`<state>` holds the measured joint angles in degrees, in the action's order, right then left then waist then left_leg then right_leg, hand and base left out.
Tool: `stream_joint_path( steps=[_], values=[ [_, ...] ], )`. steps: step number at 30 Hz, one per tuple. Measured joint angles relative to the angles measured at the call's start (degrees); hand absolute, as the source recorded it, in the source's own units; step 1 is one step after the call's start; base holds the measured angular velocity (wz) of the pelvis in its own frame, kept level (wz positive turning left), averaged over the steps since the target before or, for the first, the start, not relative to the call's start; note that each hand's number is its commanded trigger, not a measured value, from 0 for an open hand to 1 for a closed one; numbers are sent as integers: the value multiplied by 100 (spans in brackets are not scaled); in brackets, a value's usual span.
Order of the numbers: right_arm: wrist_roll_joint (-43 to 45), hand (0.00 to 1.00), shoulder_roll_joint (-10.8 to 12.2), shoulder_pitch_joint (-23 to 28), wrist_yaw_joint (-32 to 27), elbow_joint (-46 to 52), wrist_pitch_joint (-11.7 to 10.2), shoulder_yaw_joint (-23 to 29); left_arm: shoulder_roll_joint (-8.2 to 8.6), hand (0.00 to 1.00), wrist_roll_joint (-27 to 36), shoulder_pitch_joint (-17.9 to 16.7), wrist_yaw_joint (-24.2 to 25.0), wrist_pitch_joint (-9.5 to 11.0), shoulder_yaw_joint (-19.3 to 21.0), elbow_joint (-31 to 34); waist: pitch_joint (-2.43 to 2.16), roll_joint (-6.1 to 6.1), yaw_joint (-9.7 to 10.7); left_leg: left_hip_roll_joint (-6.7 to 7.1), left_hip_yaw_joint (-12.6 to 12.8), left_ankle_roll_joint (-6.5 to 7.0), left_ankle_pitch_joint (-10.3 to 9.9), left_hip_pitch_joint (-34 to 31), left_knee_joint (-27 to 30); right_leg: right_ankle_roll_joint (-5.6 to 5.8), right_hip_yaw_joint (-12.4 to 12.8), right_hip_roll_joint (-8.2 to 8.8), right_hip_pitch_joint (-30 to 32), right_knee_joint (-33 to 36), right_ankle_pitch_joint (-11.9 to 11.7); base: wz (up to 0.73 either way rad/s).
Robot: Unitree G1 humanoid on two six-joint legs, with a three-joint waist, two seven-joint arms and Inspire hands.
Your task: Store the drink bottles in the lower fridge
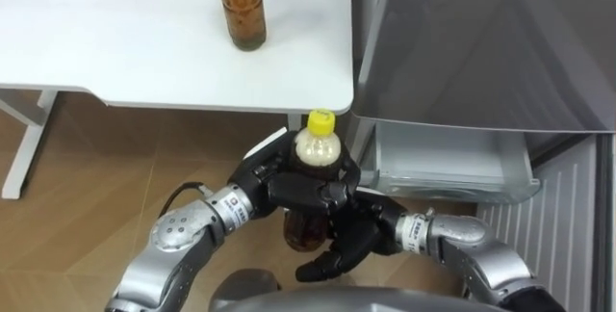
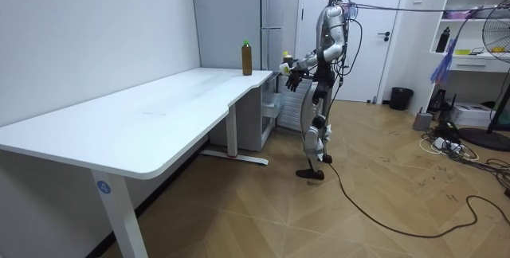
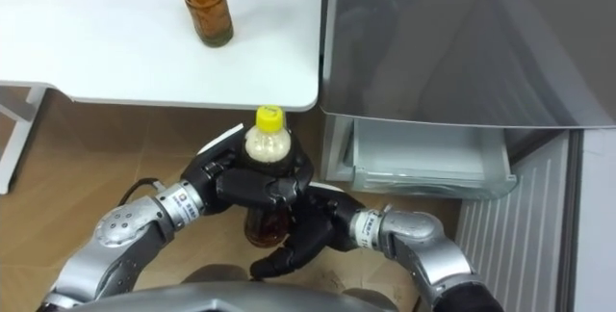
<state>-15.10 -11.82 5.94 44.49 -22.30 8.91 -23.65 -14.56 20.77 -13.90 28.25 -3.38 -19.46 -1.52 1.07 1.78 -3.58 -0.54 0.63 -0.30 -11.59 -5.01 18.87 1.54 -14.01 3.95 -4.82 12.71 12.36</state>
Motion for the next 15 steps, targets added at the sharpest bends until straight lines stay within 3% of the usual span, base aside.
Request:
stream_joint_path(
  steps=[2,3,15],
  values=[
    [-72,85,0,28,-33,0,0,-1,0,100,0,2,0,0,1,0,-6,-19,-1,0,-1,0,0,-1,0,0,2,-1,1,2,0,0],
    [-110,100,0,34,-63,0,1,-5,1,100,1,5,0,0,-1,0,-9,-31,0,0,-1,0,0,0,-2,0,3,-1,2,2,0,0],
    [-306,100,0,75,-402,-1,120,-14,18,100,10,78,-4,-2,-153,15,-42,-85,9,5,27,0,2,44,-95,0,44,4,23,0,0,-1]
  ],
)
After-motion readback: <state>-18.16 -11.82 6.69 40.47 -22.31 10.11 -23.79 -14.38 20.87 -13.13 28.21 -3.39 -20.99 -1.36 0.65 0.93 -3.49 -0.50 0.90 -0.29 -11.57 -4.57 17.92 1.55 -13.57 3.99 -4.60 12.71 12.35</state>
